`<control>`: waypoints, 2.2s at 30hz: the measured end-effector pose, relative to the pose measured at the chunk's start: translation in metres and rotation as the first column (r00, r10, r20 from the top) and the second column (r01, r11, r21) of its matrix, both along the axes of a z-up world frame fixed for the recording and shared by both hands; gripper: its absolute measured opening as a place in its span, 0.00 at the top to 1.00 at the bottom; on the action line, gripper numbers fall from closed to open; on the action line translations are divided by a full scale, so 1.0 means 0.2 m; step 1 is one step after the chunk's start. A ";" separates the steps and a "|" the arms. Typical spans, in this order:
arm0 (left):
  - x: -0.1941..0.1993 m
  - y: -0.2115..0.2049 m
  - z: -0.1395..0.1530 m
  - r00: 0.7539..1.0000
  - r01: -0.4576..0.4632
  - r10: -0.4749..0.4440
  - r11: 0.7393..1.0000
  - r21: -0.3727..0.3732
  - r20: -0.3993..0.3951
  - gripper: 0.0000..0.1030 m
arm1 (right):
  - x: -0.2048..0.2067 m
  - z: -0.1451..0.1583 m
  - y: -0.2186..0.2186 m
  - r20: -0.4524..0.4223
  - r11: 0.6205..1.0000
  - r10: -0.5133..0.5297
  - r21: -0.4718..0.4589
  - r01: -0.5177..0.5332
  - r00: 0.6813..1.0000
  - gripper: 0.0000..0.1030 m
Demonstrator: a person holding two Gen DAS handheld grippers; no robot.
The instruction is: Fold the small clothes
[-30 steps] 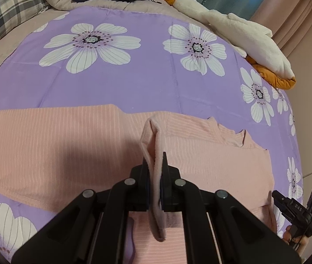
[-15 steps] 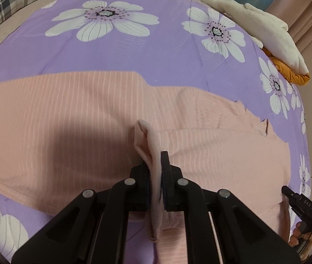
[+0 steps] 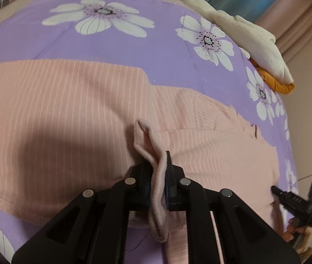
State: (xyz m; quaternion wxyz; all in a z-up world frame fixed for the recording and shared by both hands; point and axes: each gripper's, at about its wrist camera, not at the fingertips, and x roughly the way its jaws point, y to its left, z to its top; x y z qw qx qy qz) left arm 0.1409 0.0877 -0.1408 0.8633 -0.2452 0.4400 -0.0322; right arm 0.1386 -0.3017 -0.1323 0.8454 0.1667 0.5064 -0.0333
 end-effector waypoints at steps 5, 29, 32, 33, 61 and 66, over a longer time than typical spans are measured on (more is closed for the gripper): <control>0.00 -0.01 -0.01 1.000 -0.011 0.011 1.000 0.028 0.012 0.88 | 0.00 0.00 0.00 0.000 1.000 -0.001 -0.005 0.001 1.000 0.69; -0.01 -0.01 -0.01 0.999 -0.009 0.007 0.999 0.043 0.036 0.88 | -0.01 0.00 0.01 0.010 0.999 -0.004 -0.032 0.004 1.000 0.69; -0.01 -0.01 -0.01 0.999 -0.008 0.006 0.999 0.049 0.037 0.88 | -0.01 0.00 0.02 0.012 0.999 -0.006 -0.035 0.006 1.000 0.69; -0.01 -0.02 -0.01 0.999 -0.008 0.006 0.999 0.054 0.038 0.88 | -0.01 0.00 0.02 0.012 0.999 -0.006 -0.039 0.007 1.000 0.69; 0.00 -0.04 -0.01 0.999 -0.007 0.003 0.994 0.106 0.043 0.88 | -0.02 0.00 0.04 0.017 0.998 0.000 -0.057 0.000 1.000 0.69; 0.00 -0.04 -0.01 0.999 -0.008 0.003 0.994 0.107 0.043 0.88 | -0.02 0.01 0.05 0.018 0.997 0.004 -0.072 -0.003 1.000 0.69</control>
